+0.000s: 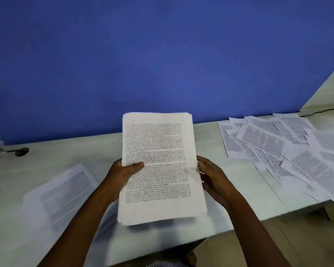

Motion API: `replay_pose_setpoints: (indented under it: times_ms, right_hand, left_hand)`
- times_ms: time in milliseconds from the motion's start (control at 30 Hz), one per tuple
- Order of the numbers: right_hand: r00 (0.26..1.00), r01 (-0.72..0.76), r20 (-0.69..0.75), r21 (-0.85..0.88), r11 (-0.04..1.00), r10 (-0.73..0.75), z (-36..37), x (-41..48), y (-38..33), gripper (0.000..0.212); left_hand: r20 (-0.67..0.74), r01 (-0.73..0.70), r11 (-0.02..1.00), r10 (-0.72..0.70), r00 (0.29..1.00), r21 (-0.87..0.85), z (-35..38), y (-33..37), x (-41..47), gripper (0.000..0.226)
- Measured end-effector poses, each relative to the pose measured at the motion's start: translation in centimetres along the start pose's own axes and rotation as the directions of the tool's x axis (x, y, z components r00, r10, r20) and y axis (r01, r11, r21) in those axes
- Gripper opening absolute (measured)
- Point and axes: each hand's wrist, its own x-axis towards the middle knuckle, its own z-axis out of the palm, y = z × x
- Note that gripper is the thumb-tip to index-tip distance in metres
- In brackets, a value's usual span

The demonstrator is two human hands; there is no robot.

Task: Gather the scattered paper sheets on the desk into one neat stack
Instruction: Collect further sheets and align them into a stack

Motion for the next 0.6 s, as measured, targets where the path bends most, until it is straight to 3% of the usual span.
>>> replay_pose_setpoints:
  times_ms: [100, 233, 367, 500, 600]
  right_hand:
    - [0.989, -0.055, 0.134, -0.045, 0.997, 0.061, 3.8, 0.5, 1.6, 0.048]
    - [0.991, -0.124, 0.012, -0.241, 0.963, 0.131, 6.9, 1.4, 5.9, 0.033]
    - [0.97, -0.213, 0.03, -0.385, 0.898, 0.243, 8.2, 1.1, 8.8, 0.028]
    - [0.943, -0.162, 0.149, -0.573, 0.804, 0.296, 10.1, -0.9, 12.4, 0.018]
    - [0.924, -0.08, 0.214, -0.704, 0.705, 0.318, 11.8, -0.9, 14.1, 0.014]
  left_hand:
    - [-0.042, 0.079, 0.994, -0.083, 0.996, -0.075, -0.5, -2.6, -2.1, 0.032]
    - [-0.082, 0.173, 0.971, -0.189, 0.979, -0.167, -1.8, -6.4, -5.3, 0.025]
    - [-0.213, 0.218, 0.971, -0.234, 0.949, -0.096, -5.3, -9.9, -8.4, 0.024]
    - [-0.269, 0.269, 0.962, -0.269, 0.925, -0.039, -7.1, -12.9, -13.4, 0.029]
    - [-0.367, 0.309, 0.95, -0.305, 0.879, -0.049, -7.5, -15.2, -16.1, 0.016]
